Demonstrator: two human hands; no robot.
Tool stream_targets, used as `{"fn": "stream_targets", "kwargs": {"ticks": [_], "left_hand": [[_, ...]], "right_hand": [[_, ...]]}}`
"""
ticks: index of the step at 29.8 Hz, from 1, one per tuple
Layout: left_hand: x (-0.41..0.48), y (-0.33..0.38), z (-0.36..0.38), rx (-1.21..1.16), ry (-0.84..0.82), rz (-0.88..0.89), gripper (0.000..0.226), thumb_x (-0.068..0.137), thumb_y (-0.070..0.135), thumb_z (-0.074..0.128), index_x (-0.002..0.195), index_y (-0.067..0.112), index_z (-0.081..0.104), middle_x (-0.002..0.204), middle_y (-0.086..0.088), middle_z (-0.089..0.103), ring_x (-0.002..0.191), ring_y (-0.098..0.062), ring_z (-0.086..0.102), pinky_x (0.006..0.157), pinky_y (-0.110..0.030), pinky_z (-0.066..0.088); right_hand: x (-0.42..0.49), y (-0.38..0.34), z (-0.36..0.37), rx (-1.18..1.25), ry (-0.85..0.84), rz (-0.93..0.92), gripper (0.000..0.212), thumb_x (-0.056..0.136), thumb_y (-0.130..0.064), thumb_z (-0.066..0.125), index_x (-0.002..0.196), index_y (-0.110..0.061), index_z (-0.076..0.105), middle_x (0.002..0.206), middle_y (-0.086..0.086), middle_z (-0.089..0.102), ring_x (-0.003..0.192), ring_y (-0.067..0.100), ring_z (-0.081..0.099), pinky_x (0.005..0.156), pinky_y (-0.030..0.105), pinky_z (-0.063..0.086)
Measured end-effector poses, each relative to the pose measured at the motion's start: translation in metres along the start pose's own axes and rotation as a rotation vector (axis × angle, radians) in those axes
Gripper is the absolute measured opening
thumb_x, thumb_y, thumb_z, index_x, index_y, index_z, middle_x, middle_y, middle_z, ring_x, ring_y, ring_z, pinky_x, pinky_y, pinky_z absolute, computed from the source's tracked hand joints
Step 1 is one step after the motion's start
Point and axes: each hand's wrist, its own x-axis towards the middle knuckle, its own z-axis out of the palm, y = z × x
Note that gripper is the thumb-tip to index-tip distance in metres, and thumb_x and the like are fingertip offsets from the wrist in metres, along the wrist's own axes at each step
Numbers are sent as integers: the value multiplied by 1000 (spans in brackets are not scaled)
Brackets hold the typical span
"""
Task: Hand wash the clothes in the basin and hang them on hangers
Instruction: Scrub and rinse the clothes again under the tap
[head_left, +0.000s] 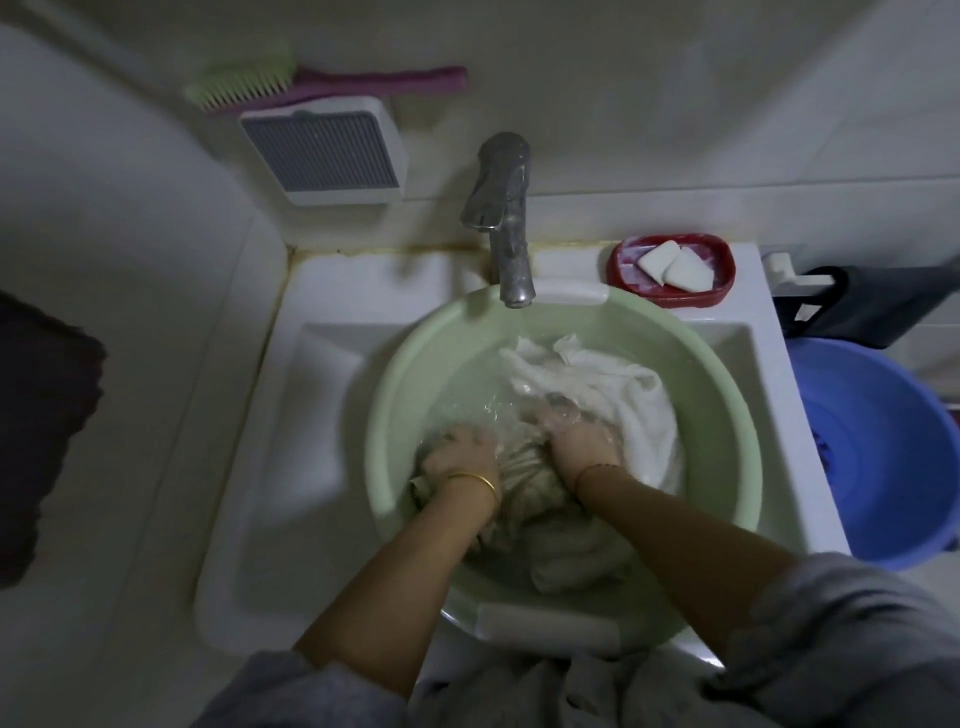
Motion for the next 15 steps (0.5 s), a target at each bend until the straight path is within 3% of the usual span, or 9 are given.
{"fn": "stream_targets", "kwargs": {"ticks": [2, 4, 6, 8, 9, 11, 13, 15], "left_hand": [[6, -1, 1, -200, 37, 47, 48, 96, 17, 40, 144, 16, 33, 146, -19, 33, 127, -38, 44, 99, -47, 44], [14, -5, -1, -645, 59, 7, 38, 87, 28, 56, 125, 26, 58, 132, -10, 55, 116, -31, 56, 97, -39, 47], [32, -12, 2, -1173, 55, -169, 36, 57, 37, 69, 92, 31, 74, 102, -8, 72, 93, -27, 67, 86, -39, 54], [50, -21, 7, -1598, -15, -292, 32, 36, 32, 64, 63, 17, 75, 73, -11, 70, 74, -29, 66, 75, -37, 53], [41, -22, -6, -1761, -48, -305, 35, 38, 33, 65, 64, 11, 74, 73, -12, 69, 71, -29, 65, 73, -36, 51], [12, -22, -33, -1896, -91, -252, 44, 62, 46, 65, 81, 7, 74, 83, -14, 72, 73, -27, 70, 76, -33, 55], [-11, -18, -50, -1894, -154, -142, 48, 94, 40, 48, 70, 4, 69, 63, -9, 70, 55, -15, 68, 59, -20, 56], [-24, -7, -55, -1835, -191, -59, 50, 104, 19, 26, 66, 10, 55, 40, 4, 58, 40, -4, 58, 49, -17, 48]], "right_hand": [[0, 4, 2, 131, 22, 158, 43, 98, -10, 33, 140, -17, 36, 139, 17, 41, 122, 33, 47, 98, 40, 39], [-5, -6, 1, 320, 21, 221, 43, 96, -8, 39, 138, -14, 41, 136, 19, 41, 120, 36, 45, 95, 38, 40], [-9, -17, -5, 510, 12, 139, 41, 94, -5, 45, 134, -11, 47, 133, 17, 47, 120, 34, 47, 96, 35, 40], [-16, -25, -16, 646, 59, 0, 28, 91, -12, 55, 119, -14, 61, 117, 11, 61, 109, 26, 57, 93, 32, 45], [-23, -31, -25, 758, 103, -45, 15, 89, -25, 62, 102, -19, 67, 102, 5, 67, 96, 20, 62, 88, 31, 48], [-35, -44, -42, 908, 215, -122, 23, 79, -48, 63, 78, -26, 67, 82, -5, 70, 80, 11, 64, 79, 31, 51], [-42, -57, -52, 863, 282, -155, 37, 75, -53, 53, 69, -19, 66, 75, -2, 70, 73, 13, 64, 71, 33, 51], [-40, -64, -60, 738, 296, -127, 38, 70, -56, 45, 63, -20, 56, 73, 2, 68, 70, 18, 61, 64, 32, 47]]}}
